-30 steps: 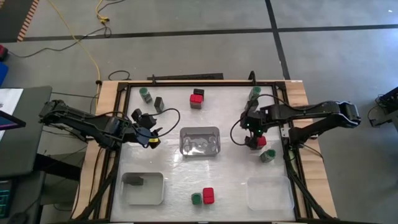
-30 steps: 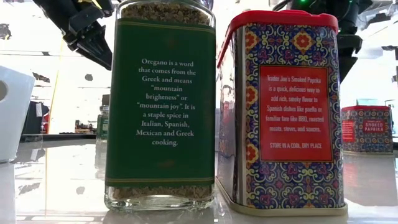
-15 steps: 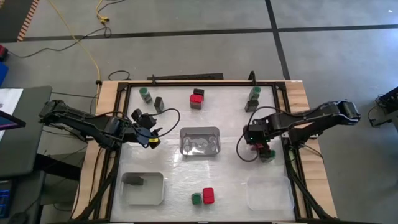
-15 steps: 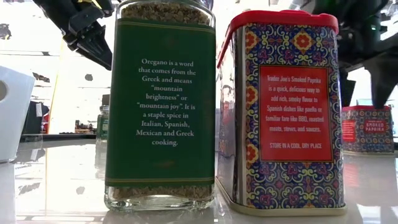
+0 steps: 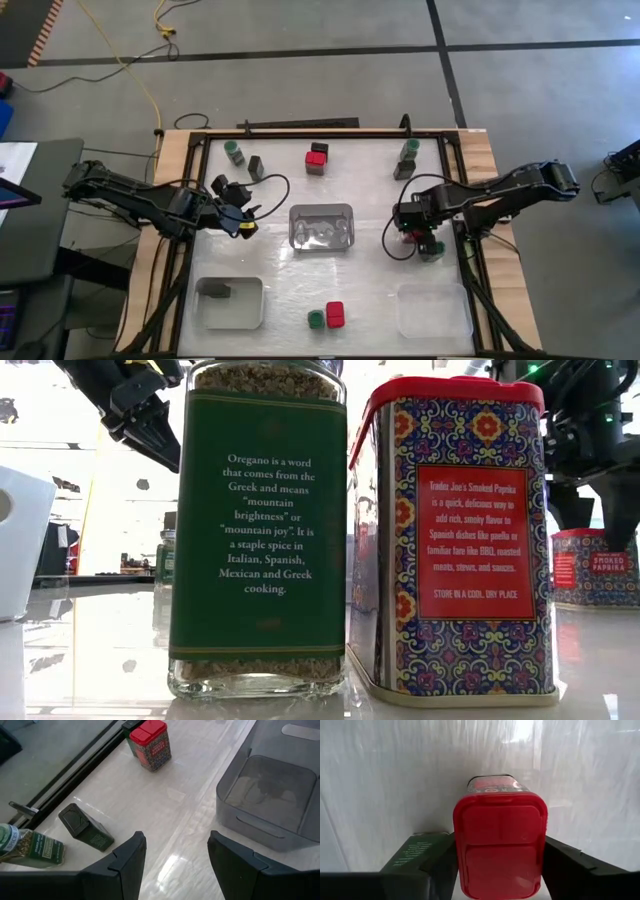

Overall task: Sort spices by type
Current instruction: Put the right red seasoning can into the transparent bin

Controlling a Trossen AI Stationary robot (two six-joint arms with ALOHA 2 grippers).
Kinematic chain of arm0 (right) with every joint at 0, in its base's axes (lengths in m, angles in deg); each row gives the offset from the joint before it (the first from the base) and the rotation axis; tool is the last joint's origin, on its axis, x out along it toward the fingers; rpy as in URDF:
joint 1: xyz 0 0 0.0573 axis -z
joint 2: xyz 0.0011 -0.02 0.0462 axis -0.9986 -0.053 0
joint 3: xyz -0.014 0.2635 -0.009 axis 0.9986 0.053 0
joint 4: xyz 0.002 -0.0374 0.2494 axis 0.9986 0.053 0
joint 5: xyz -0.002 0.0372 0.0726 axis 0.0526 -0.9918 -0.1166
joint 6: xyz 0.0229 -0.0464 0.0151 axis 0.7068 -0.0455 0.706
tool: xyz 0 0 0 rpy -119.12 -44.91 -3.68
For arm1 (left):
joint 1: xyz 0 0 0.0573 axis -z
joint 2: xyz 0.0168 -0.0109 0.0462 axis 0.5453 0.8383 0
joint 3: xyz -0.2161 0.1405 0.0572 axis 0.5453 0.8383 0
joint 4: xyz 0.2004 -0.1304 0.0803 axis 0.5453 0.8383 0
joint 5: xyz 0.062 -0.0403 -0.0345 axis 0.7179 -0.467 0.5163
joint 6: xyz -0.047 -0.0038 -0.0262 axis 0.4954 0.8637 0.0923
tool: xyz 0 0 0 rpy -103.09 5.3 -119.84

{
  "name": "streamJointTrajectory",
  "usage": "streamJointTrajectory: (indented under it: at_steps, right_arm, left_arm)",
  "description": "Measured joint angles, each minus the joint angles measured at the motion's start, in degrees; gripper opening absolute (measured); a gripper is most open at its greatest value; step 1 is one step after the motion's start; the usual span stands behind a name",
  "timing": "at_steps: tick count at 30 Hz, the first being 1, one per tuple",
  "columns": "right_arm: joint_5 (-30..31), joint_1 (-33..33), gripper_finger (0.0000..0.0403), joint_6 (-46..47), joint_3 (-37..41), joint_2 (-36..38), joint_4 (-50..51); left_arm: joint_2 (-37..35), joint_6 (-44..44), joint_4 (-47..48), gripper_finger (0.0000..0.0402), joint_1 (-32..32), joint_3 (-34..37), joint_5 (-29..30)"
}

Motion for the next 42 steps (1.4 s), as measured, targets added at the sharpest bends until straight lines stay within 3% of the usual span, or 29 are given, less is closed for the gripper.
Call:
streamJointTrajectory:
  at_steps: [4,13,29,42]
  right_arm:
    - [0.00,0.00,0.0243,0.18,0.00,0.00,-0.45]
    - [1.26,0.00,0.0243,4.48,-1.05,-0.02,-0.04]
    - [9.40,0.00,0.0243,6.05,-15.57,-0.02,1.59]
    - [9.37,-2.20,0.0243,12.17,-16.43,-0.02,3.76]
  left_arm:
    - [0.00,0.00,0.00,0.0203,0.00,0.00,0.00]
    - [0.02,-0.01,0.02,0.0203,0.01,0.00,0.00]
    - [0.01,-1.64,-0.06,0.0203,0.00,0.00,0.00]
    - [0.02,-1.51,-0.04,0.0203,0.01,0.00,0.00]
